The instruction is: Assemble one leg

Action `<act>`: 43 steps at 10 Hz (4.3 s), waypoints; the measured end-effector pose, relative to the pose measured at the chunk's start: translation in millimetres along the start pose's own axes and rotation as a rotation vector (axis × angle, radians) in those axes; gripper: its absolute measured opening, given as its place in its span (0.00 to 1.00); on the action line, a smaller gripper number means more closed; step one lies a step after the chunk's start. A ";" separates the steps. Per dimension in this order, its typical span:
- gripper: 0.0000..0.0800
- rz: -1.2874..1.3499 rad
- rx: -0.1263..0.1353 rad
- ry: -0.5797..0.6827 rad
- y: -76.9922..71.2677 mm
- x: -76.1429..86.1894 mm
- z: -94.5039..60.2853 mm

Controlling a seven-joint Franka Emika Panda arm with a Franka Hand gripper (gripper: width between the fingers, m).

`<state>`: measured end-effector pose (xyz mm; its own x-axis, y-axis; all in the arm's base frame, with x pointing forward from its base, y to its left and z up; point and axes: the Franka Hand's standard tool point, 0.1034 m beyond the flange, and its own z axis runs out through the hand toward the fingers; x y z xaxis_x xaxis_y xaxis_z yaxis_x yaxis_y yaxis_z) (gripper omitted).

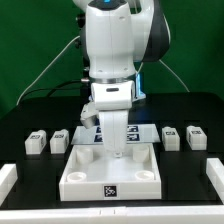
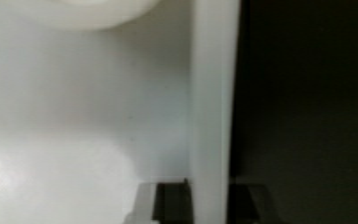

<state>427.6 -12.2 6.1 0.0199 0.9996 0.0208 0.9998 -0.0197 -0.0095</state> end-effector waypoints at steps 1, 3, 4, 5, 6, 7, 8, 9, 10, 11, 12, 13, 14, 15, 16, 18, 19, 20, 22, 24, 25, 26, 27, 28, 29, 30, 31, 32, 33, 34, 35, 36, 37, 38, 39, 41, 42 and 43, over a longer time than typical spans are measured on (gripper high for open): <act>0.07 0.000 0.000 0.000 0.0 0.0 0.0; 0.07 0.003 0.000 0.000 0.5 1.2 -0.1; 0.07 0.020 0.007 0.001 7.4 14.2 -1.7; 0.07 0.024 0.008 0.009 23.1 35.8 -2.7; 0.07 0.021 -0.001 0.018 43.4 53.5 -3.7; 0.07 0.038 -0.017 0.028 59.1 67.9 -3.3; 0.07 0.032 -0.007 0.031 65.7 81.3 -0.3; 0.07 0.016 0.004 0.029 66.3 90.1 0.3; 0.07 0.016 0.009 0.025 66.6 90.9 0.5; 0.07 0.014 0.010 0.021 66.5 91.1 0.5; 0.07 0.001 0.007 0.017 67.0 90.6 0.4; 0.07 -0.013 0.001 0.020 67.4 90.4 0.4; 0.07 -0.009 -0.004 0.022 67.3 89.4 0.5; 0.07 -0.008 -0.003 0.022 67.2 89.3 1.0; 0.30 -0.007 -0.003 0.022 67.2 89.0 1.0; 0.46 -0.007 -0.003 0.022 67.1 88.8 1.2; 0.69 -0.007 -0.003 0.022 67.1 88.8 1.3; 0.77 -0.007 -0.003 0.022 67.1 88.7 1.3; 0.80 -0.007 -0.003 0.022 67.1 88.6 1.3; 0.81 -0.006 -0.002 0.022 67.0 88.6 1.4; 0.81 -0.006 -0.002 0.022 67.0 88.5 1.4; 0.81 -0.006 -0.002 0.022 67.0 88.5 1.5; 0.81 -0.006 -0.002 0.022 67.0 88.5 1.5; 0.81 0.000 0.001 0.020 67.1 88.1 0.2; 0.81 0.054 0.009 0.008 67.9 88.0 -13.0; 0.81 0.136 -0.009 0.006 67.1 94.7 -27.8; 0.81 0.183 -0.018 0.006 61.2 103.9 -37.5; 0.81 0.287 -0.024 0.009 55.9 115.0 -44.7; 0.81 0.407 -0.026 0.014 51.8 125.8 -48.6; 0.81 0.592 -0.021 0.024 46.6 139.1 -51.0; 0.81 0.741 -0.018 0.034 43.1 153.6 -55.5; 0.81 0.853 -0.021 0.050 45.1 162.8 -61.7; 0.81 1.031 0.001 0.076 43.2 167.0 -56.4; 0.81 1.161 0.022 0.093 47.0 159.5 -54.0; 0.81 1.244 0.025 0.095 46.7 162.1 -55.3; 0.81 1.435 0.045 0.099 45.2 165.5 -54.8; 0.81 1.510 0.056 0.094 42.4 168.8 -53.4; 0.81 1.529 0.096 0.046 29.6 175.7 -48.6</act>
Offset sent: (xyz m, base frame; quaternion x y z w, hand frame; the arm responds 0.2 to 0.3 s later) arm 0.0409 0.0536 0.0116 -0.0017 0.0033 -0.0533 0.9986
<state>461.2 161.8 58.1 0.9990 0.0232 -0.0386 0.0187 -0.9934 -0.1128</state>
